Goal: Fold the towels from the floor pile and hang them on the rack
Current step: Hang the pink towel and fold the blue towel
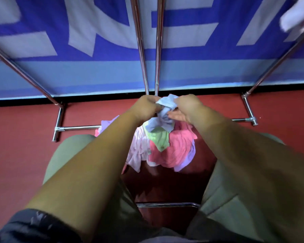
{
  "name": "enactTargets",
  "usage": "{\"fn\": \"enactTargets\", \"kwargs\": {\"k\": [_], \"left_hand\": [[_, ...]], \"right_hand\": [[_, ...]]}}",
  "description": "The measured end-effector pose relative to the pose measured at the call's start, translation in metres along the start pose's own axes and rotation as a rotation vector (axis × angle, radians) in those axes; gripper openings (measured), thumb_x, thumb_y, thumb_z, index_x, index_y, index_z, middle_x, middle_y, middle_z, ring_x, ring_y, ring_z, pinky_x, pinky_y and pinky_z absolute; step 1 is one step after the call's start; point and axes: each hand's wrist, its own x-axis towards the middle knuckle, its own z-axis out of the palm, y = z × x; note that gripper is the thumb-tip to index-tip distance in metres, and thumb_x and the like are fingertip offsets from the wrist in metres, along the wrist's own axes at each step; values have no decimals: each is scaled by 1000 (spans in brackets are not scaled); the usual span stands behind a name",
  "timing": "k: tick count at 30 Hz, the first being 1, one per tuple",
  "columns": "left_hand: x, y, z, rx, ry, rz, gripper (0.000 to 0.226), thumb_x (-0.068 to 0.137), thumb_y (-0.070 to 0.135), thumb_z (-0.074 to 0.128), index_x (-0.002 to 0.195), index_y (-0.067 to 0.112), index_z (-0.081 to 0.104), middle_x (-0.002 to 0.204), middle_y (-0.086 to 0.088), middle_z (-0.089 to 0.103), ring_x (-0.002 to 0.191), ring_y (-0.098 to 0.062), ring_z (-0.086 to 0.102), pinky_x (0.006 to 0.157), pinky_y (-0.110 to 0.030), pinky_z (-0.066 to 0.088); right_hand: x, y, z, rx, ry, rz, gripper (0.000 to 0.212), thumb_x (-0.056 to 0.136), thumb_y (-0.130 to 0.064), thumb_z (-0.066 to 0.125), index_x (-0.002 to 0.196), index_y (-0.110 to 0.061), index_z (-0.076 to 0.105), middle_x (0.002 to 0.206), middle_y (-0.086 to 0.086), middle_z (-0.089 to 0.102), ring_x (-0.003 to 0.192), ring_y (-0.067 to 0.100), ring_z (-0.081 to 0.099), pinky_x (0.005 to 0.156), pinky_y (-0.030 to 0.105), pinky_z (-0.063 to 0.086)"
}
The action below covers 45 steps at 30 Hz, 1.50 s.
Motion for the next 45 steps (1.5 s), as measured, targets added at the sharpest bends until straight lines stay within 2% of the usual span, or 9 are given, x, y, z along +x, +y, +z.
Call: {"fn": "enactTargets", "kwargs": {"k": [6,13,16,23,26,28,31,37,45], "left_hand": [[-46,55,9,64,183,128,27,100,10,65,74,17,67,71,-6,66,69,-21,59,73,-36,52],[-87,131,-2,167,325,360,21,99,31,71,79,23,73,69,6,68,65,-6,55,69,-26,47],[-109,163,-6,200,295,400,28,98,38,71,76,21,73,66,11,64,67,-8,56,69,-27,47],[-152,230,-29,198,387,503,32,96,43,73,73,21,72,60,14,62,60,-5,54,63,-23,45],[-168,246,-45,307,363,560,26,97,43,73,83,21,77,70,10,70,65,-3,59,64,-22,47],[-172,251,-53,409,371,551,22,97,40,73,82,24,75,67,17,67,62,2,57,61,-18,45],[-171,249,-66,522,423,518,20,95,34,73,84,18,72,72,9,65,67,-8,56,64,-28,44],[-165,229,-85,428,475,378,22,95,24,66,74,21,70,66,1,70,68,-27,68,69,-34,53],[-178,264,-100,439,520,456,12,86,3,64,86,13,71,85,-13,73,76,-29,67,72,-45,62]], "right_hand": [[-60,-22,-15,70,-19,-79,28,106,-19,55,133,-25,56,79,10,71,52,15,66,55,26,54],[-127,-68,-26,-14,-148,-407,26,90,10,47,88,-12,61,80,10,57,73,19,57,72,35,55],[-150,-85,-39,-403,-10,-624,8,86,-7,64,92,-10,68,91,16,73,83,25,69,83,45,60],[-208,-134,-60,-579,205,-865,47,104,-56,49,103,-15,72,107,14,69,80,24,61,68,36,46],[-230,-158,-65,-435,230,-910,38,103,-52,53,110,-23,75,105,6,74,86,21,67,78,32,54],[-239,-173,-69,-305,231,-938,37,94,-54,57,105,-25,76,98,6,76,87,23,72,86,47,62],[-243,-197,-74,-116,253,-978,25,94,-43,65,100,-23,78,84,0,72,76,14,63,75,44,64],[-250,-245,-95,575,36,-710,22,96,-22,75,111,-6,74,104,14,80,86,26,80,75,42,65],[-281,-265,-123,631,-234,-660,32,107,-32,59,110,-2,72,105,18,80,94,33,79,83,48,62]]}}
